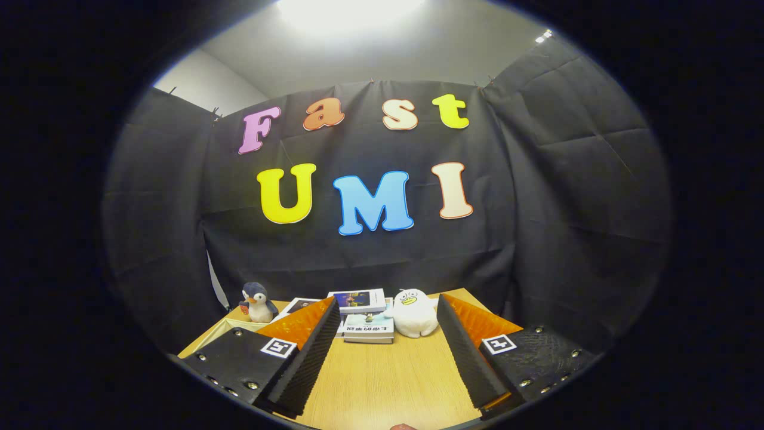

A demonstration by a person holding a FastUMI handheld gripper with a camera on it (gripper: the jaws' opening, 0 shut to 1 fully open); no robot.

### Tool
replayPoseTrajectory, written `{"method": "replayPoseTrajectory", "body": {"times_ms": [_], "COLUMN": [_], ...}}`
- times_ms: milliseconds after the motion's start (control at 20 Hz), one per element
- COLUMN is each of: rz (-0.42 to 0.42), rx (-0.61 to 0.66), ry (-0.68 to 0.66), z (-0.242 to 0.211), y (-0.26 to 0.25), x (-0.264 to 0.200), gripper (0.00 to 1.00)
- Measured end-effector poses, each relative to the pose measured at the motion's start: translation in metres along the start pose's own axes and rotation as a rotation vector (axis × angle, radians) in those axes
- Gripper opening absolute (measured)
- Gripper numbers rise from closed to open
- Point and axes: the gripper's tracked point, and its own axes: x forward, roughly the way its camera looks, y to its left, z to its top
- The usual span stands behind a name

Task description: Open the storage box then place both shoes into the box .Put the left shoe in first, then the right shoe, with the right side of both shoes facing outward in a uniform manner.

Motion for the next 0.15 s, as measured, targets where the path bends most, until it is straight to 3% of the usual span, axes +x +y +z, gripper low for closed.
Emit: {"method": "replayPoseTrajectory", "body": {"times_ms": [150], "rz": [-0.003], "rx": [0.001], "ry": [-0.017], "z": [0.0044], "y": [-0.0091], "x": [-0.0040], "gripper": [0.98]}}
